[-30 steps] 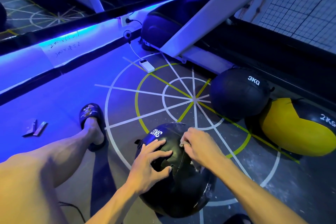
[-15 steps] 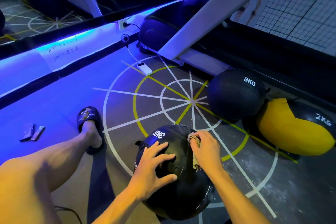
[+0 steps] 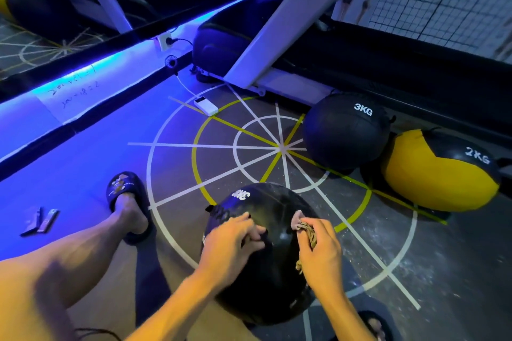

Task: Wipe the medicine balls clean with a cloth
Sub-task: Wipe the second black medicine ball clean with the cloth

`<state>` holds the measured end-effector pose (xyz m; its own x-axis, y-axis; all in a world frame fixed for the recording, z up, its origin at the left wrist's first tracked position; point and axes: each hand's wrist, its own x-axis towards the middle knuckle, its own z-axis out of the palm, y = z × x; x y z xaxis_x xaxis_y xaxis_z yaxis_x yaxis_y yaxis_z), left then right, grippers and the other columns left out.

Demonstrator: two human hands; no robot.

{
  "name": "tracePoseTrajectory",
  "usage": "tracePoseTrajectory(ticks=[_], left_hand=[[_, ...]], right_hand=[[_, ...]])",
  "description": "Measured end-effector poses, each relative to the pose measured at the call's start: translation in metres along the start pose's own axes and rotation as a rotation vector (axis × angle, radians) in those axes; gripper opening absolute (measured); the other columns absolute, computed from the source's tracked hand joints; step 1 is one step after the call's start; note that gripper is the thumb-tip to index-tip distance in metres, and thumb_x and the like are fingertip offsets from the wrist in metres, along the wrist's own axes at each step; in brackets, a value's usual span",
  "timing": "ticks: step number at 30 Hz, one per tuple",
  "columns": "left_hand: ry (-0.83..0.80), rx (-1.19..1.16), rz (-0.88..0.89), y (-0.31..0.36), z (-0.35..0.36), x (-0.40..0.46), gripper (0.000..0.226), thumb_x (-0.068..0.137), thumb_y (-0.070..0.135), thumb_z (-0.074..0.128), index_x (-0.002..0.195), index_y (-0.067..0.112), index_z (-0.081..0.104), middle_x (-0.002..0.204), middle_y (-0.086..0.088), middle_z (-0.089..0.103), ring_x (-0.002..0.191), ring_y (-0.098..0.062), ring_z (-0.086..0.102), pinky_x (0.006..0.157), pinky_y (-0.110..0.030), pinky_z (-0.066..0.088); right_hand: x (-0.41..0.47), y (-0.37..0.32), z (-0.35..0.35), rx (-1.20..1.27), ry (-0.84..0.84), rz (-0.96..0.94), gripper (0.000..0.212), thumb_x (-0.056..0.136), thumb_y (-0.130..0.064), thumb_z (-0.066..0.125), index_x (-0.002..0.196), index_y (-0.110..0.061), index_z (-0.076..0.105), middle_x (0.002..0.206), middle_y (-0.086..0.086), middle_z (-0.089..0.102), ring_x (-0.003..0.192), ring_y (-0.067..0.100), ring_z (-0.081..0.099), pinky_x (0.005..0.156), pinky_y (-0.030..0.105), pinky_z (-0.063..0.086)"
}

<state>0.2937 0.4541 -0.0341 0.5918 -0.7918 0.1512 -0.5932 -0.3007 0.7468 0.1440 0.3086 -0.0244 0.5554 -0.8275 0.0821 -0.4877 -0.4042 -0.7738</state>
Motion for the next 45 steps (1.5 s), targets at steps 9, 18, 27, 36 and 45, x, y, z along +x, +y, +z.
tracePoseTrajectory(ticks=[9, 18, 27, 36, 45], left_hand=[[-0.233, 0.397, 0.265, 0.016, -0.070, 0.101, 0.008, 0.089, 0.029, 0.075, 0.096, 0.028, 0.072, 0.095, 0.017, 0.076, 0.095, -0.013, 0.071, 0.078, -0.034, 0.055], [-0.273, 0.306, 0.431, 0.003, -0.077, 0.074, 0.023, 0.085, 0.010, 0.081, 0.103, 0.020, 0.072, 0.094, 0.014, 0.074, 0.089, -0.002, 0.069, 0.081, -0.004, 0.045], [0.107, -0.127, -0.104, -0.054, -0.069, 0.010, 0.023, 0.093, 0.024, 0.067, 0.089, 0.035, 0.047, 0.132, 0.019, 0.067, 0.129, -0.003, 0.059, 0.104, -0.036, 0.050], [0.265, -0.163, -0.257, -0.069, -0.073, -0.005, 0.009, 0.099, 0.027, 0.063, 0.105, 0.033, 0.066, 0.131, 0.023, 0.066, 0.128, 0.006, 0.054, 0.106, -0.024, 0.044], [0.193, -0.233, -0.322, -0.075, -0.083, -0.018, 0.012, 0.104, 0.033, 0.054, 0.102, 0.027, 0.064, 0.136, 0.027, 0.062, 0.132, 0.007, 0.050, 0.097, -0.003, 0.036]], right_hand=[[-0.009, 0.019, -0.043, 0.451, 0.078, 0.398, 0.016, 0.100, -0.018, 0.064, 0.092, -0.030, 0.073, 0.087, -0.012, 0.074, 0.083, 0.003, 0.067, 0.072, 0.027, 0.049], [-0.002, 0.026, -0.030, 0.462, 0.208, 0.363, 0.012, 0.099, -0.023, 0.066, 0.089, -0.028, 0.070, 0.077, -0.008, 0.070, 0.076, 0.018, 0.063, 0.063, 0.031, 0.045], [-0.061, -0.010, 0.069, 0.294, 0.031, -0.037, 0.022, 0.093, -0.010, 0.072, 0.107, -0.026, 0.076, 0.126, -0.019, 0.069, 0.122, 0.002, 0.063, 0.101, 0.025, 0.051], [-0.077, -0.003, 0.104, 0.010, -0.146, -0.521, 0.068, 0.091, 0.000, 0.060, 0.153, -0.024, 0.046, 0.163, -0.007, 0.037, 0.151, 0.018, 0.034, 0.121, 0.030, 0.031], [0.039, -0.002, 0.100, 0.086, -0.167, 0.023, 0.051, 0.105, -0.013, 0.051, 0.142, -0.048, 0.045, 0.116, 0.007, 0.073, 0.088, 0.008, 0.059, 0.078, 0.028, 0.044]])
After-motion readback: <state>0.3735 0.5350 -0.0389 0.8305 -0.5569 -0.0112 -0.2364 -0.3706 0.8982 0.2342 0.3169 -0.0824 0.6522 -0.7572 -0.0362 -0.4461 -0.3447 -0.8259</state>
